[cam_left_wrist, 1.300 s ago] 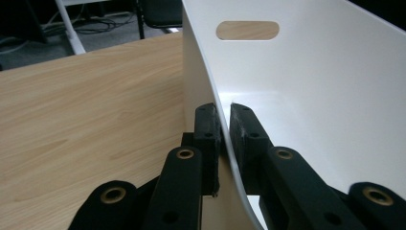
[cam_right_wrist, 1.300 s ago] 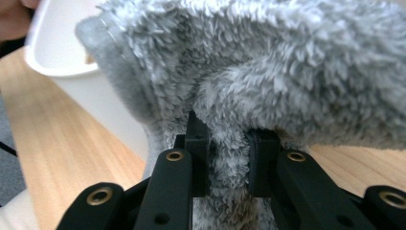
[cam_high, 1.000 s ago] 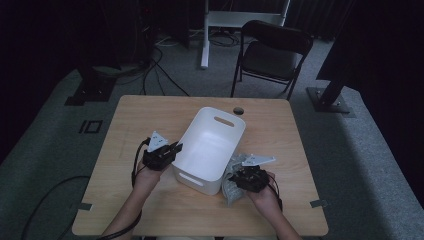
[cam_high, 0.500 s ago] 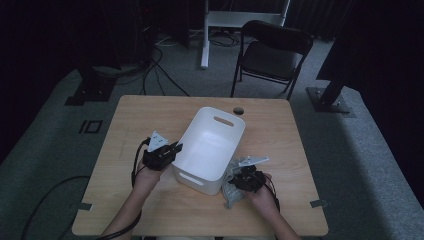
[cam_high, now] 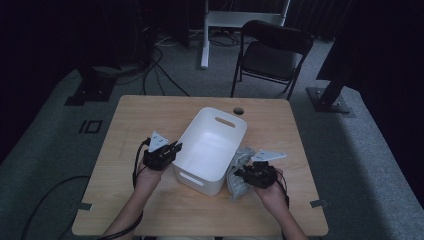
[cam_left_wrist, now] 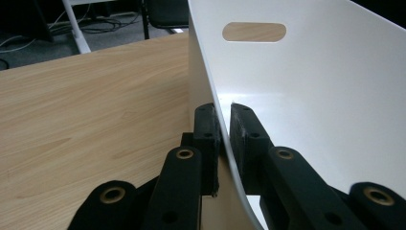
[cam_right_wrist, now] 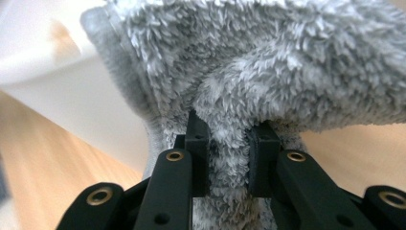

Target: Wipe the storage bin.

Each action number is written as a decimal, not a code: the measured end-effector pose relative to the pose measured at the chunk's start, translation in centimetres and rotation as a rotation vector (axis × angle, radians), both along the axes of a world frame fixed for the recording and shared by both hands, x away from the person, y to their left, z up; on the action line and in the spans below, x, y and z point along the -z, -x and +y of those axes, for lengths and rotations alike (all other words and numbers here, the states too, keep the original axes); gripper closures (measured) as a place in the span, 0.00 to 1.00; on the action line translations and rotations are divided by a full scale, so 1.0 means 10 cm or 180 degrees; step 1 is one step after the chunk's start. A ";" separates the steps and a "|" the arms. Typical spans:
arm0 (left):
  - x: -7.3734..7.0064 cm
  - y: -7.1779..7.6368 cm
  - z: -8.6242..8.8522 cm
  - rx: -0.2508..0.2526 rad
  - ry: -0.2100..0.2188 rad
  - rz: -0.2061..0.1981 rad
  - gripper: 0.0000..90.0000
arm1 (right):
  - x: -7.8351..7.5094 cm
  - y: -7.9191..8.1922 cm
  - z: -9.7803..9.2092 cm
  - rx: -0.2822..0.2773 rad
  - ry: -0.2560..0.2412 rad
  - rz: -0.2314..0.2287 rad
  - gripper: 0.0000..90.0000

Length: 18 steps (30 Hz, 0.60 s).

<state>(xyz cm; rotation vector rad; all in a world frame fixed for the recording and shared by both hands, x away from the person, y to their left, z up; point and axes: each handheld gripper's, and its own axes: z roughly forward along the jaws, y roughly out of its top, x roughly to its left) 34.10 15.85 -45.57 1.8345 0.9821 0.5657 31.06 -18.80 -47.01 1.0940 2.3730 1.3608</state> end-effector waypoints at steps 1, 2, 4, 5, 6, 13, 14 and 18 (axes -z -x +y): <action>0.00 0.00 0.00 0.0016 0.0002 0.0001 0.91 | -0.07 0.03 -0.01 0.0002 -0.0045 -0.0072 0.84; 0.00 0.00 0.00 0.0038 0.0000 0.0003 0.91 | -0.13 0.05 -0.02 0.0011 -0.0094 -0.0137 0.84; 0.00 -0.01 0.01 0.0054 0.0018 0.0022 0.91 | -0.20 0.06 -0.01 0.0001 -0.0114 -0.0186 0.84; 0.00 -0.01 0.00 0.0073 0.0019 0.0024 0.91 | -0.20 0.06 0.00 0.0004 -0.0087 -0.0205 0.84; 0.00 -0.01 0.00 0.0087 0.0000 0.0020 0.91 | -0.18 0.06 0.02 0.0007 -0.0095 -0.0206 0.84; 0.00 -0.02 0.02 0.0142 0.0070 0.0074 0.91 | -0.03 -0.01 0.10 0.0057 0.0057 -0.0107 0.84; 0.00 -0.02 0.01 0.0139 0.0065 0.0073 0.91 | -0.02 -0.02 0.09 0.0057 0.0052 -0.0086 0.84; 0.00 -0.02 0.01 0.0150 0.0060 0.0068 0.90 | 0.03 -0.05 0.10 0.0084 0.0074 -0.0032 0.84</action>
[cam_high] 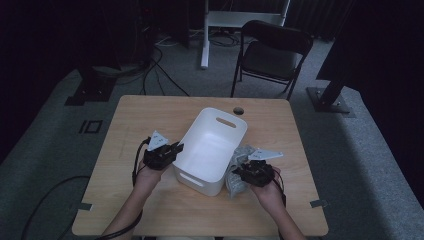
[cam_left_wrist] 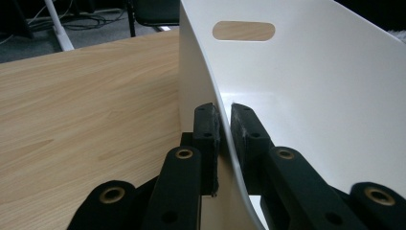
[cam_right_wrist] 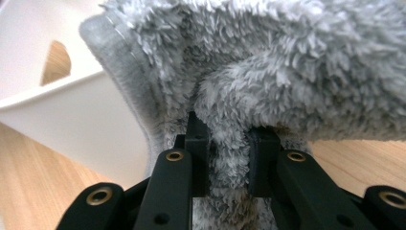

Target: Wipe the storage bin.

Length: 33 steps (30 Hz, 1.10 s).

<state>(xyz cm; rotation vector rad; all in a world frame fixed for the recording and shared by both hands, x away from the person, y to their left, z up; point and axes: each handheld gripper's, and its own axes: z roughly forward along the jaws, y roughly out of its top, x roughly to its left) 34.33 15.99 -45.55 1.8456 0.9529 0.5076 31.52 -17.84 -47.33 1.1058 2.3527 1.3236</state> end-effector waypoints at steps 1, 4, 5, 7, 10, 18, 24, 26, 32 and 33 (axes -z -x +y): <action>0.00 0.00 0.00 0.0002 -0.0008 -0.0005 0.90 | 0.02 -0.01 0.00 0.0009 0.0012 0.0018 0.84; 0.00 0.00 0.00 0.0000 0.0002 -0.0001 0.90 | 0.09 -0.04 0.00 0.0026 0.0041 0.0077 0.84; 0.00 0.00 0.00 0.0001 -0.0002 -0.0005 0.90 | 0.11 -0.05 0.00 0.0032 0.0046 0.0106 0.84; 0.00 0.00 0.00 0.0000 -0.0015 -0.0010 0.90 | 0.14 -0.07 0.00 0.0036 0.0072 0.0124 0.83; 0.00 0.01 0.00 -0.0005 -0.0021 -0.0015 0.90 | 0.18 -0.10 0.00 0.0054 0.0079 0.0159 0.83; 0.00 0.01 -0.01 -0.0013 -0.0027 -0.0023 0.90 | 0.31 -0.17 0.00 0.0106 0.0154 0.0265 0.83; 0.00 0.01 -0.01 -0.0022 -0.0029 -0.0031 0.90 | 0.47 -0.24 0.02 0.0132 0.0274 0.0407 0.84; 0.00 0.01 -0.01 -0.0030 -0.0027 -0.0035 0.90 | 0.50 -0.25 0.02 0.0137 0.0248 0.0458 0.83; 0.00 0.02 -0.01 -0.0069 -0.0054 -0.0050 0.89 | 0.45 -0.25 -0.01 0.0082 0.0273 0.0444 0.83; 0.00 0.02 -0.01 -0.0078 -0.0043 -0.0052 0.89 | 0.43 -0.24 -0.02 0.0070 0.0261 0.0428 0.83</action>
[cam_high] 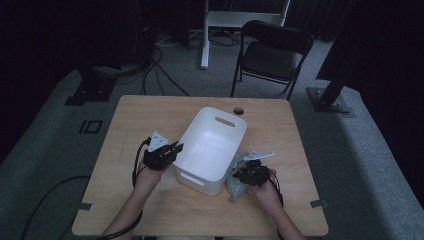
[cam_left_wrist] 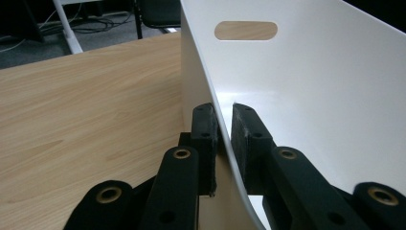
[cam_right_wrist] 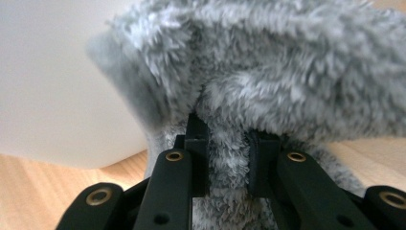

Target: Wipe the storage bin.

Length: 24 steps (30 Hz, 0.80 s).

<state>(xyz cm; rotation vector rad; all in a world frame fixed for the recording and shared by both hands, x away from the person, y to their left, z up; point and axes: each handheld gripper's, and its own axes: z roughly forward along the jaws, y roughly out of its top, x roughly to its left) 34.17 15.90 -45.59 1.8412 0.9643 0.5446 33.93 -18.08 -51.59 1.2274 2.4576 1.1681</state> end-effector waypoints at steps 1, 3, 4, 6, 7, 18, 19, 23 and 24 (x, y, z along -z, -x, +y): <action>0.00 0.00 0.00 -0.0003 -0.0017 -0.0006 0.89 | -0.04 0.01 -0.02 0.0007 -0.0037 -0.0032 0.83; 0.00 0.00 0.00 -0.0015 0.0003 -0.0001 0.89 | -0.15 0.05 -0.06 0.0006 -0.0127 -0.0127 0.84; 0.00 0.00 -0.01 -0.0022 -0.0012 -0.0014 0.90 | -0.22 0.08 -0.09 0.0012 -0.0174 -0.0187 0.84; 0.00 0.00 -0.01 -0.0019 0.0005 -0.0011 0.91 | -0.36 0.14 -0.14 0.0004 -0.0271 -0.0321 0.84; 0.00 0.00 -0.01 -0.0025 0.0002 -0.0011 0.91 | -0.45 0.18 -0.17 0.0012 -0.0321 -0.0398 0.84; -0.01 0.00 -0.01 0.0128 -0.0021 -0.0002 0.92 | -0.67 0.26 -0.10 -0.0009 -0.0376 -0.0605 0.84; -0.01 0.00 -0.01 0.0138 -0.0037 -0.0003 0.92 | -0.65 0.24 -0.09 -0.0001 -0.0331 -0.0593 0.84; -0.01 -0.01 -0.01 0.0165 -0.0012 0.0013 0.92 | -0.57 0.20 -0.08 0.0053 -0.0268 -0.0521 0.84; -0.01 -0.01 -0.01 0.0160 -0.0003 0.0017 0.92 | -0.54 0.19 -0.07 0.0069 -0.0259 -0.0512 0.84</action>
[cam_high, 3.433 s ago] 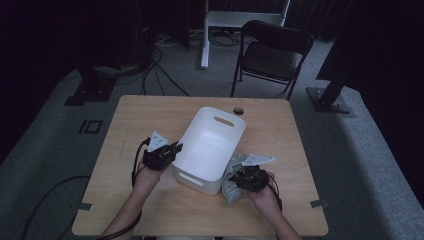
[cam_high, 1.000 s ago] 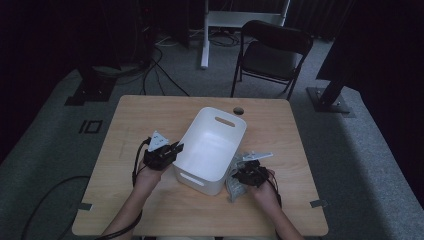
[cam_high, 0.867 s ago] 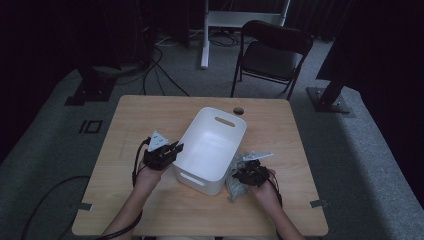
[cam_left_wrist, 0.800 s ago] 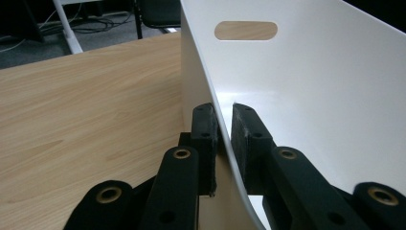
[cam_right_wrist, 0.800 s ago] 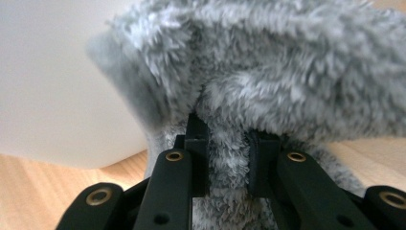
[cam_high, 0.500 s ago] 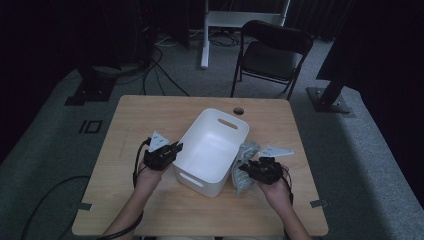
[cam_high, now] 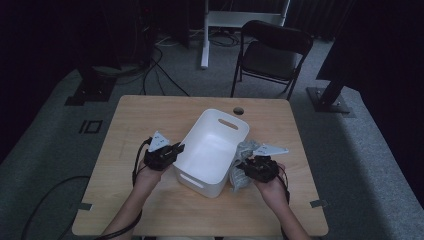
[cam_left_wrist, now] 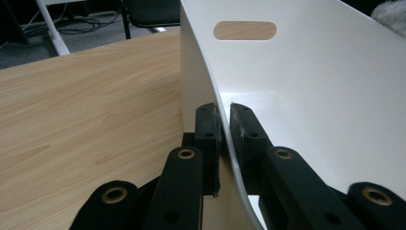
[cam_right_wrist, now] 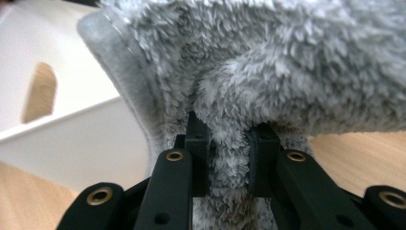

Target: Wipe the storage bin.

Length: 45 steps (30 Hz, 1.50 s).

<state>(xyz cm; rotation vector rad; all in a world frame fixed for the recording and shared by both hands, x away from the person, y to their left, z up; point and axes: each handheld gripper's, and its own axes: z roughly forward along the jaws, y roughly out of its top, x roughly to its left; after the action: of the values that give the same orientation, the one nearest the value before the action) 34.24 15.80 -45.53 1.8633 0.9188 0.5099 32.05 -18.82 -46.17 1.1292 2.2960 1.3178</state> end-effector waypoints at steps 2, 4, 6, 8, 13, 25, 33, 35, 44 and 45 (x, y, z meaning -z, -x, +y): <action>0.00 0.00 0.00 -0.0002 0.0002 -0.0002 0.92 | 0.07 -0.02 0.00 0.0036 0.0033 0.0045 0.84; 0.00 0.00 0.00 -0.0001 -0.0012 -0.0006 0.92 | 0.14 -0.06 0.00 0.0070 0.0047 0.0119 0.84; 0.00 0.00 0.00 -0.0008 0.0007 0.0000 0.92 | 0.19 -0.08 -0.01 0.0098 0.0029 0.0163 0.84; 0.00 0.00 0.00 -0.0015 -0.0009 -0.0012 0.91 | 0.23 -0.11 -0.01 0.0114 0.0057 0.0183 0.84; 0.00 0.00 -0.01 -0.0027 -0.0002 -0.0011 0.91 | 0.31 -0.16 -0.01 0.0162 0.0081 0.0270 0.84; 0.00 0.00 -0.01 -0.0030 0.0002 -0.0002 0.91 | 0.52 -0.29 0.00 0.0218 0.0205 0.0448 0.84; 0.00 0.00 0.00 -0.0093 -0.0003 -0.0022 0.91 | 0.62 -0.35 -0.02 0.0189 0.0224 0.0573 0.84; 0.00 0.01 -0.01 -0.0116 -0.0009 -0.0029 0.91 | 0.58 -0.34 -0.04 0.0169 0.0220 0.0569 0.84; 0.00 0.01 -0.01 -0.0123 0.0028 0.0012 0.92 | 0.13 -0.17 -0.23 0.0196 -0.0129 0.0159 0.84; 0.00 0.01 -0.01 -0.0123 0.0038 0.0023 0.92 | 0.05 -0.13 -0.25 0.0188 -0.0185 0.0085 0.84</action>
<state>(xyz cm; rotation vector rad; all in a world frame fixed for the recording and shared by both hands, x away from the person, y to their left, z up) 34.17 15.74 -45.55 1.8407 0.9623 0.5206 33.40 -21.31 -46.67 1.2304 2.2382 1.3636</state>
